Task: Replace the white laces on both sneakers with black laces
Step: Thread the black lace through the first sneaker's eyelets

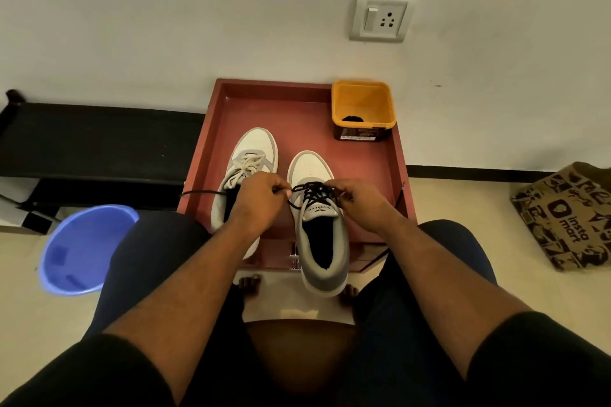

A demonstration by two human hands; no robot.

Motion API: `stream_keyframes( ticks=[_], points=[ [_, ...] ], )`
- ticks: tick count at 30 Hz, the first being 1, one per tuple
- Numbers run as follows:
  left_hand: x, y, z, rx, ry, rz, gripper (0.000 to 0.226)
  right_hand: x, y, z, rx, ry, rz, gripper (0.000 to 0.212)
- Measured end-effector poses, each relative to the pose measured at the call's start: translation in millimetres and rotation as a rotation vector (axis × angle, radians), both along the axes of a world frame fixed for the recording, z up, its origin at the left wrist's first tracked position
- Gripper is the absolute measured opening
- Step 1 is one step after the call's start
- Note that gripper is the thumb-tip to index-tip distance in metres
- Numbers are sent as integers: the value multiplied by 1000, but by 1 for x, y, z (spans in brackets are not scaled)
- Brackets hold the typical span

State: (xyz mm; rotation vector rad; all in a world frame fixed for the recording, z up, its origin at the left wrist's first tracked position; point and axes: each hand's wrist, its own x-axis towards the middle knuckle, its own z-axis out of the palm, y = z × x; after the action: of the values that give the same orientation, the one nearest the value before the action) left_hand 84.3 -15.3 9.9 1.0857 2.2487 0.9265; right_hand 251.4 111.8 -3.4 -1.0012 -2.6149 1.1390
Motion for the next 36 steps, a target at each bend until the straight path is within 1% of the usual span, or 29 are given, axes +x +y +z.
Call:
stream_keyframes(
  ticks=[2,5,7,10,11,14,16,17,18,20,21,23,25,26,27,28,29,30,31,32,33,36],
  points=[
    [4,0,2,24,-18,-15,9,-3,1,-4,70,-18,33,43],
    [10,-3,9,54,-24,-27,7,-8,1,-4,122,-34,40,29],
    [9,-7,16,99,33,0,7,-4,2,1,155,-43,-35,16],
    [7,-16,24,151,94,44,8,14,14,2,192,-68,-242,10],
    [7,-19,25,134,117,37,8,21,18,2,197,-114,-286,9],
    [6,-24,24,51,163,51,9,30,18,-2,176,-278,-329,9],
    [5,-25,21,0,181,63,9,29,15,-5,143,-312,-372,10],
    [4,-27,20,-25,207,62,11,29,13,-5,114,-293,-391,11],
    [3,-28,19,-54,246,60,15,28,13,-5,73,-247,-415,13],
    [3,-30,24,-147,376,62,28,28,11,1,-66,-74,-515,18],
    [4,-30,29,-199,462,59,35,27,9,7,-179,52,-582,18],
    [11,-25,43,-252,632,35,43,24,1,26,-421,348,-671,8],
    [15,-18,57,-258,680,8,45,18,-7,44,-540,583,-671,6],
    [15,-14,63,-259,646,1,44,14,-10,52,-562,665,-661,7],
    [13,-11,69,-246,549,-1,43,11,-14,60,-579,728,-648,9],
    [11,-7,78,-220,374,-9,45,7,-16,68,-591,777,-636,11],
    [7,-3,90,-172,153,-19,46,3,-19,77,-607,825,-619,13],
    [5,1,106,-115,-43,-19,42,-1,-21,86,-613,863,-600,16],
    [4,5,124,-67,-169,-20,36,-5,-23,97,-602,892,-574,17],
    [3,8,140,-46,-228,-21,31,-9,-25,106,-574,904,-544,18],
    [4,11,157,-41,-241,-22,26,-12,-26,117,-537,907,-509,18],
    [3,20,193,-51,-199,-60,15,-19,-31,150,-402,878,-428,16]
  ],
)
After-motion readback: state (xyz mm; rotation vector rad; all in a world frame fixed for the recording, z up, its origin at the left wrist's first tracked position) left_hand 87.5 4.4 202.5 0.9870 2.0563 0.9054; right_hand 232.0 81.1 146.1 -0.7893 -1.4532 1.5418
